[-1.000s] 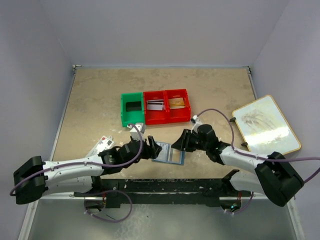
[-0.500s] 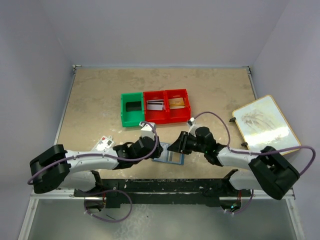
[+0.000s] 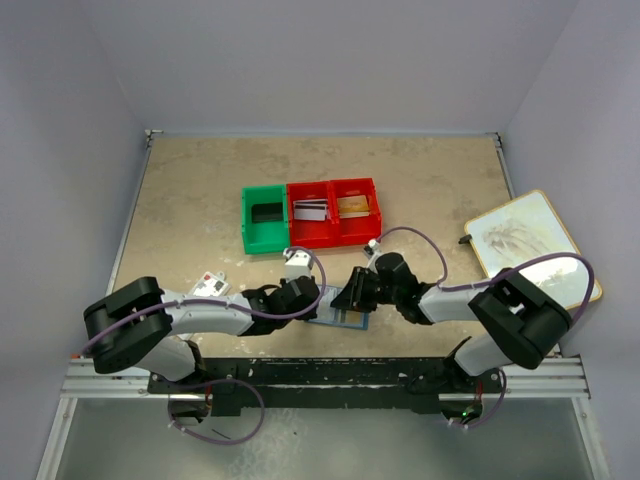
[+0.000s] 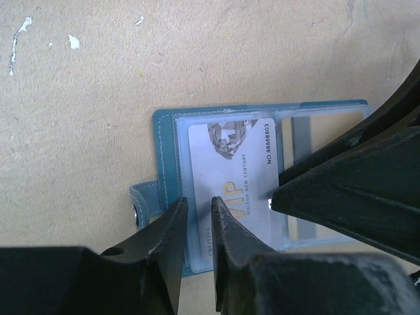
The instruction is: Take the credit cards out of the card holder
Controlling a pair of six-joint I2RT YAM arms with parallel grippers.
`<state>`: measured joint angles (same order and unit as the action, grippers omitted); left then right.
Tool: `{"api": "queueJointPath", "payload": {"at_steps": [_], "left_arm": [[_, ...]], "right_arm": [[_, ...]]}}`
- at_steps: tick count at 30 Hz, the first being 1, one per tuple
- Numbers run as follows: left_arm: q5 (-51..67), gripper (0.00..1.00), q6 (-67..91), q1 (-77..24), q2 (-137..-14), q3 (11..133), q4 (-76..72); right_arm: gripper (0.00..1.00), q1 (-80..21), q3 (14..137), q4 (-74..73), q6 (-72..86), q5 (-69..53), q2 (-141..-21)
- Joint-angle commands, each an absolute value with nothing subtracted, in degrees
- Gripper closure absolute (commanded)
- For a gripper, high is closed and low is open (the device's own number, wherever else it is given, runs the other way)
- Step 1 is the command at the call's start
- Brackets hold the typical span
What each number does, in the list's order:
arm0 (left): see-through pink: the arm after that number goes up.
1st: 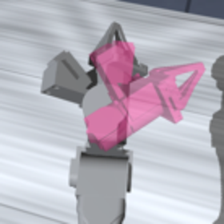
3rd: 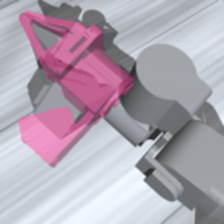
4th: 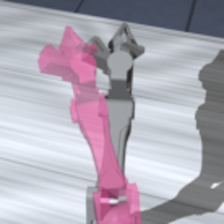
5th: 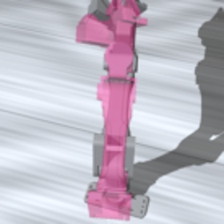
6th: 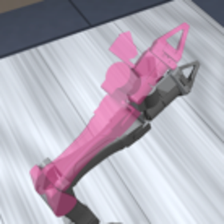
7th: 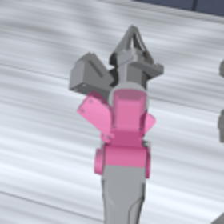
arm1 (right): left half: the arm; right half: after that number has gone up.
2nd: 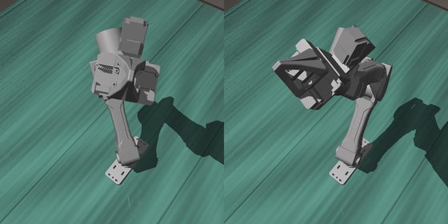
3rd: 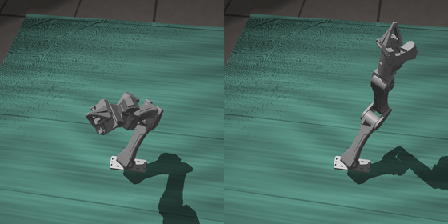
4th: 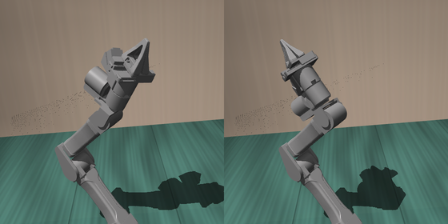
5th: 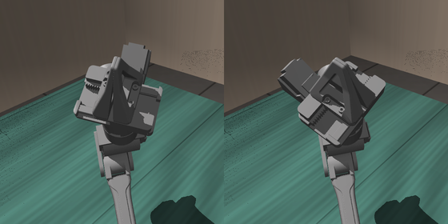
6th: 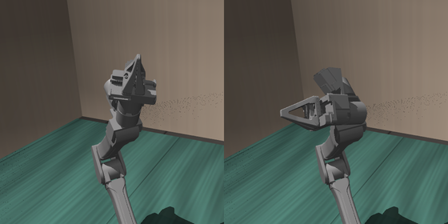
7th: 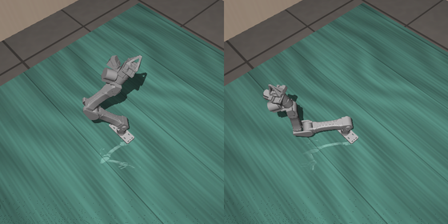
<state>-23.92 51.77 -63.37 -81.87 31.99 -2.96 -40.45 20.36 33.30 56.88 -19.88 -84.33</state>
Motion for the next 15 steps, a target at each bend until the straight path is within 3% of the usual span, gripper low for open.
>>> {"api": "queueJointPath", "payload": {"at_steps": [1,8,15], "left_arm": [[-24.60,0.82,53.89,-63.15,-82.58,33.31,-1.41],[-23.17,0.88,54.14,-63.19,-84.05,32.63,-0.57],[-24.38,0.90,54.31,-63.28,-84.05,32.59,1.38]], "right_arm": [[0.68,-40.51,20.94,28.02,56.06,-15.63,-84.29],[0.70,-40.53,19.13,38.20,58.63,-19.13,-88.48],[0.86,-40.52,18.37,44.00,59.90,-21.30,-89.43]]}}
